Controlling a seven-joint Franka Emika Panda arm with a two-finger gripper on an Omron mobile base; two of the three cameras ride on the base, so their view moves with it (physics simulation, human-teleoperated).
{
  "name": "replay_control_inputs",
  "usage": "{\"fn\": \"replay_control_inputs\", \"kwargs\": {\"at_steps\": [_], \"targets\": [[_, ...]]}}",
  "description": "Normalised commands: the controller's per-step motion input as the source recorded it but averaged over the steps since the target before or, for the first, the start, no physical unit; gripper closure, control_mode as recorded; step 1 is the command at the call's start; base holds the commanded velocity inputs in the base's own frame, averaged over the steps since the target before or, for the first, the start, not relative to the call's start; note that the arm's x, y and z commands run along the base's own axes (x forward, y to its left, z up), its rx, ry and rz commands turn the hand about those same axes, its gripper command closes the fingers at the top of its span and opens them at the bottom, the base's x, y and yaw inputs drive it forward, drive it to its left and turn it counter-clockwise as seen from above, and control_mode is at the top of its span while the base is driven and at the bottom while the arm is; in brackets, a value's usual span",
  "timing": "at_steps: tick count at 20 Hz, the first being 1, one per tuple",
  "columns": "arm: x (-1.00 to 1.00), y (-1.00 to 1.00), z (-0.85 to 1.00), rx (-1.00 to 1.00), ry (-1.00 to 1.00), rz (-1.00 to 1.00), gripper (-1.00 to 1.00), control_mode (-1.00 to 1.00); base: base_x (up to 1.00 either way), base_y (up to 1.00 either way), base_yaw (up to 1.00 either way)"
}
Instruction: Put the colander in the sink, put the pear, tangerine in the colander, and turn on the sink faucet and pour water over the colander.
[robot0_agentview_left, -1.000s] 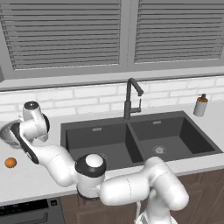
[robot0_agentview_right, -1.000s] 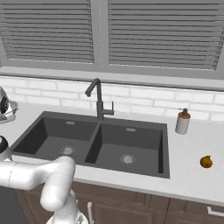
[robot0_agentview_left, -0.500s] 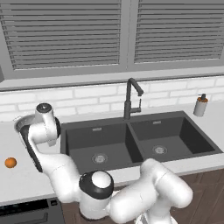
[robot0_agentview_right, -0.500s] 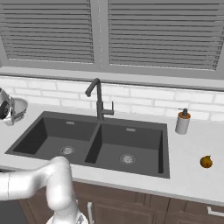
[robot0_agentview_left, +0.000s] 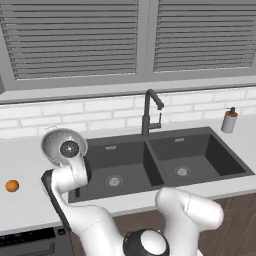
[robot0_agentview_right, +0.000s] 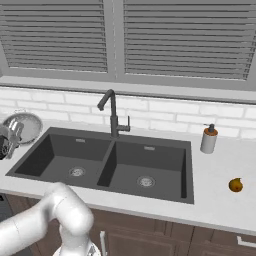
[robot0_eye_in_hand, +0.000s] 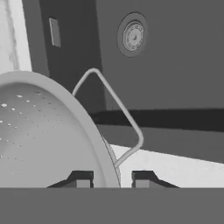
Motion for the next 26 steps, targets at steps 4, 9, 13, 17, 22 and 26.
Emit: {"fn": "replay_control_inputs", "kwargs": {"at_steps": [4, 9, 13, 17, 22, 26], "targets": [[-0.15, -0.75, 0.20, 0.14, 0.30, -0.65, 1.00, -1.00, 0.00, 0.00, 0.00], [0.02, -0.71, 0.06, 0.12, 0.46, -0.67, 1.00, -1.00, 0.00, 0.00, 0.00], [0.19, -0.50, -0.02, 0.06, 0.23, -0.71, 1.00, -1.00, 0.00, 0.00, 0.00], [0.48, -0.05, -0.18, 0.00, 0.06, -0.66, 1.00, -1.00, 0.00, 0.00, 0.00], [0.67, 0.11, -0.20, -0.07, 0.04, -0.47, 1.00, -1.00, 0.00, 0.00, 0.00], [0.61, 0.48, -0.28, -0.18, 0.13, -0.41, 1.00, -1.00, 0.00, 0.00, 0.00]]}}
